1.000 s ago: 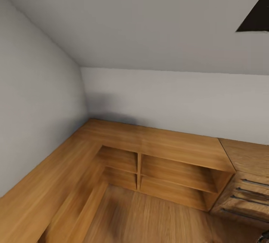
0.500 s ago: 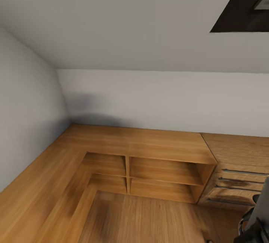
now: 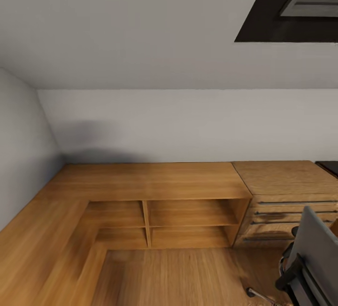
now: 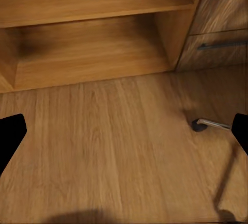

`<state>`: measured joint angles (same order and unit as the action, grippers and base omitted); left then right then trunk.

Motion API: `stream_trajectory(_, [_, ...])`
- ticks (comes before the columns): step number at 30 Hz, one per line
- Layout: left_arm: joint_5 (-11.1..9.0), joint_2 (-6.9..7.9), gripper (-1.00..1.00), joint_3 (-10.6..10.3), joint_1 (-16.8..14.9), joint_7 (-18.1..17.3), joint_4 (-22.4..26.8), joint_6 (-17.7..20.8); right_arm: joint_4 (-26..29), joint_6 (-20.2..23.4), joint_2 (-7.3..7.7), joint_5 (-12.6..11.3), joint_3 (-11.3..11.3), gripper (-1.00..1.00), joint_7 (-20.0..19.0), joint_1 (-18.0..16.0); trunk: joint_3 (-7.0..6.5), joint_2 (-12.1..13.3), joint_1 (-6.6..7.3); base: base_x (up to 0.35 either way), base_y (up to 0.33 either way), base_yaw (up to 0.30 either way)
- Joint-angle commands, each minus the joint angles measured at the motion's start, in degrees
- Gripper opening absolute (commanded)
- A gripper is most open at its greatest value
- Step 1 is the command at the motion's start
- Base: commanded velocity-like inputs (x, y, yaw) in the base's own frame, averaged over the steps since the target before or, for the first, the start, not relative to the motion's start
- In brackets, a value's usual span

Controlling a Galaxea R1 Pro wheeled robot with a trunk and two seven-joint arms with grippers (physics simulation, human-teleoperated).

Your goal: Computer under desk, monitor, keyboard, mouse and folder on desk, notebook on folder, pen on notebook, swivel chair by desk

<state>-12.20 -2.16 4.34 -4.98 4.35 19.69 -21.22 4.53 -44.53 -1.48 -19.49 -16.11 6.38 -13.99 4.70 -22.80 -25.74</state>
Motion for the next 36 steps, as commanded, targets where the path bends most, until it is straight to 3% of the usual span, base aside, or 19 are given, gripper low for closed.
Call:
stream_trajectory(1, [0.0,-0.04,1.0,0.23,-0.03,-0.04,0.0,-0.14,-0.05,-0.12,-0.01,-0.03,-0.5,1.0,0.56,-0.07,0.12,-0.12,-0.04,0.084,0.248,-0.3])
stream_trajectory(8, [-0.01,-0.04,1.0,0.23,-0.03,-0.04,0.0,-0.14,-0.05,-0.12,-0.01,-0.03,-0.5,1.0,0.56,-0.07,0.12,-0.12,-0.04,0.068,0.192,-0.3])
stream_trajectory(26, [-0.02,-0.02,1.0,0.23,-0.03,-0.04,0.0,-0.14,-0.05,-0.08,-0.01,-0.03,-0.5,1.0,0.56,-0.07,0.12,-0.12,-0.04,0.006,0.016,-0.3])
stream_trajectory(36, [0.03,-0.04,1.0,0.23,-0.03,-0.04,0.0,-0.19,-0.05,-0.07,-0.01,-0.03,-0.5,1.0,0.56,-0.07,0.12,-0.12,-0.04,0.096,0.147,-0.3])
